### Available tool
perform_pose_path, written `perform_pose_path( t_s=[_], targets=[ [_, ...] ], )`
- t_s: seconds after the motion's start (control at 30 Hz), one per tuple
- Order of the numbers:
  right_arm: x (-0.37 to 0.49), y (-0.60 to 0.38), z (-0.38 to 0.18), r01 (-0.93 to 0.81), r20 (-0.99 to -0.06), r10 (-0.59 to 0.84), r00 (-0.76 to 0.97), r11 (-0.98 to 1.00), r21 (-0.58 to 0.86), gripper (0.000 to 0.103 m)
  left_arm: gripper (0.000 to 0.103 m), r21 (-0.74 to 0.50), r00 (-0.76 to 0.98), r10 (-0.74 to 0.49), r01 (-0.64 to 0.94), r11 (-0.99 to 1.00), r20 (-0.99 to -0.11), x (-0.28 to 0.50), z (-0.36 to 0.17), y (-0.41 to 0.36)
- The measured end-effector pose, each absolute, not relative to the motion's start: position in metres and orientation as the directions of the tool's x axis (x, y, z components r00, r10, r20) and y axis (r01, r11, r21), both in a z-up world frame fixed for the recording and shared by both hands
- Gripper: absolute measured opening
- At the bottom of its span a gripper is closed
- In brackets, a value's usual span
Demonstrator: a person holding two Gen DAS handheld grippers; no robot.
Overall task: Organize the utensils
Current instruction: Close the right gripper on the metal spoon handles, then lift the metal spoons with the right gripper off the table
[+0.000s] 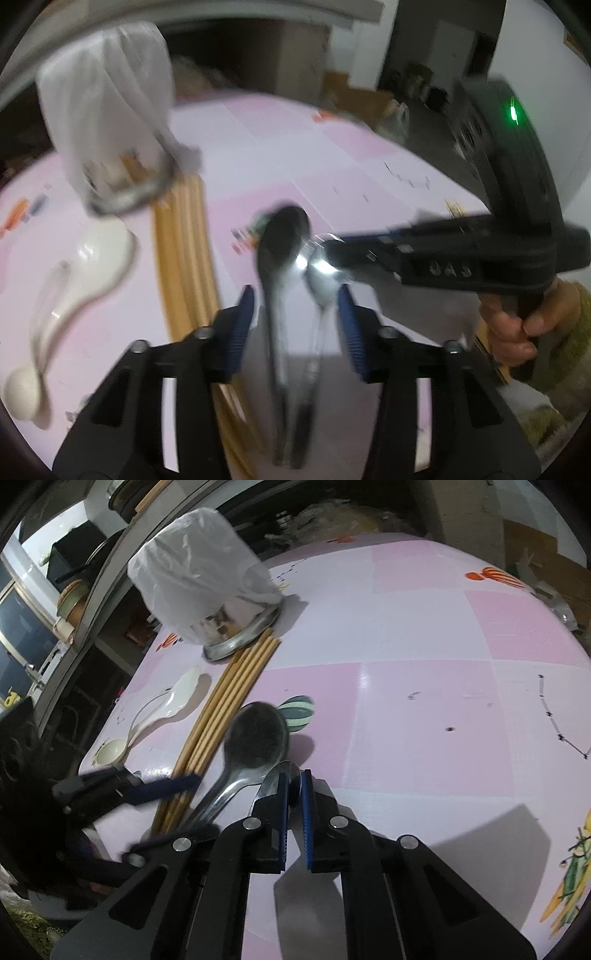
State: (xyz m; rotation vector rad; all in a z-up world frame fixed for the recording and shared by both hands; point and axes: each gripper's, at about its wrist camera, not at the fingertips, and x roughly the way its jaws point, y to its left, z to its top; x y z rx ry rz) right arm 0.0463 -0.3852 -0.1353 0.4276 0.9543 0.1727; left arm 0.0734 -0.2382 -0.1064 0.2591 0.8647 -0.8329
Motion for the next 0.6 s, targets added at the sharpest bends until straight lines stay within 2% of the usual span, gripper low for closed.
perform_pose_path(
  t_s=[0.3, 0.6],
  targets=[
    [0.042, -0.403, -0.134, 0.070, -0.747, 0.300, 0.594, 0.905, 0.419, 0.007, 0.051, -0.027, 0.481, -0.490, 0.694, 0.720, -0.727, 0.105, -0.094, -0.243],
    [0.048, -0.409, -0.138, 0.071, -0.744, 0.312, 0.591, 0.899, 0.433, 0.007, 0.049, -0.035, 0.416, -0.528, 0.760, 0.649, -0.740, 0.122, -0.095, -0.260]
  ],
)
